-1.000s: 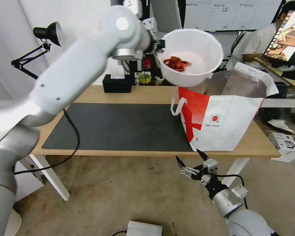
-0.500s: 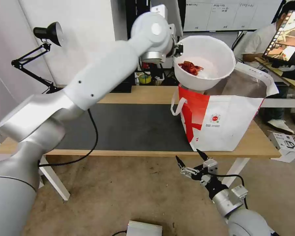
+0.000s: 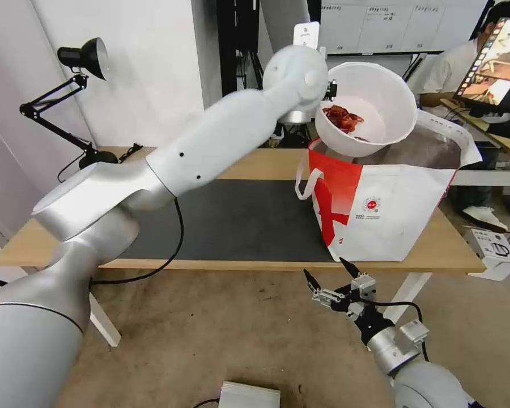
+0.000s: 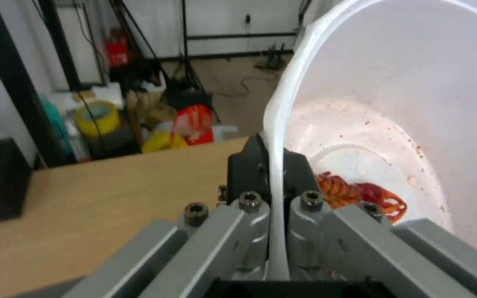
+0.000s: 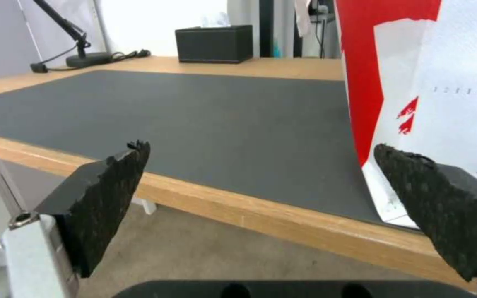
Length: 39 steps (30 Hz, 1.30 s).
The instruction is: Pick up the trash from the table and place it into the takeout bag.
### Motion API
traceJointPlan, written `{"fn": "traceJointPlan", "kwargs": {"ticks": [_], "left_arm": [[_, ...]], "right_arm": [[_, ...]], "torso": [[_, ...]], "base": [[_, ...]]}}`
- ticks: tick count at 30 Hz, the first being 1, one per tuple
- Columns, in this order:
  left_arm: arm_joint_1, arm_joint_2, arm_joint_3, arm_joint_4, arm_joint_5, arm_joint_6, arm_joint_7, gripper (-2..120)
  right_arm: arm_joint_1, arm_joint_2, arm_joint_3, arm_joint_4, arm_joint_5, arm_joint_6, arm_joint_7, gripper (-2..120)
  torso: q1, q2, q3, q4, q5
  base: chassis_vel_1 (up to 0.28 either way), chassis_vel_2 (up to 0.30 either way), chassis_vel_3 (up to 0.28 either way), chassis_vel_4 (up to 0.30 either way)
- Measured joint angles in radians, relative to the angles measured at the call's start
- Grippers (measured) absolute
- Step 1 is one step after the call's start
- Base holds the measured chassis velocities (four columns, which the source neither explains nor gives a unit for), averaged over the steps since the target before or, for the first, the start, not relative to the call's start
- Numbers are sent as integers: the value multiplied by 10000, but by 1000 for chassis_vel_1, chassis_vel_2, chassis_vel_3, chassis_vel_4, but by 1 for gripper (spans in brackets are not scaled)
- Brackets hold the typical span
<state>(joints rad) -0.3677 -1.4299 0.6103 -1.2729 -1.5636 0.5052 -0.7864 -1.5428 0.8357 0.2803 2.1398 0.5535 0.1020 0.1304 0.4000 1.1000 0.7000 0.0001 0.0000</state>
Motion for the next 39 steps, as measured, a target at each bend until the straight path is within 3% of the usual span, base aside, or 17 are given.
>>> {"fn": "traceJointPlan", "kwargs": {"ticks": [6, 22, 27, 39], "left_arm": [[220, 261, 436, -301, 859, -299, 381, 0], [250, 590, 881, -1177, 806, 64, 1240, 0], [221, 691, 1074, -1395, 745, 361, 1615, 0], [239, 941, 1324, -1742, 140, 1422, 1689, 0]], "right_arm": [[0, 0, 0, 0, 0, 0, 0, 100], [0, 0, 0, 0, -1, 0, 0, 100], [0, 0, 0, 0, 0, 0, 0, 100], [0, 0, 0, 0, 0, 0, 0, 100]], "torso": [[0, 0, 0, 0, -1], [-1, 0, -1, -1, -1], [-1, 0, -1, -2, -1], [-1, 0, -1, -1, -1]], "base": [[0, 0, 0, 0], [0, 0, 0, 0], [0, 0, 0, 0], [0, 0, 0, 0]]}}
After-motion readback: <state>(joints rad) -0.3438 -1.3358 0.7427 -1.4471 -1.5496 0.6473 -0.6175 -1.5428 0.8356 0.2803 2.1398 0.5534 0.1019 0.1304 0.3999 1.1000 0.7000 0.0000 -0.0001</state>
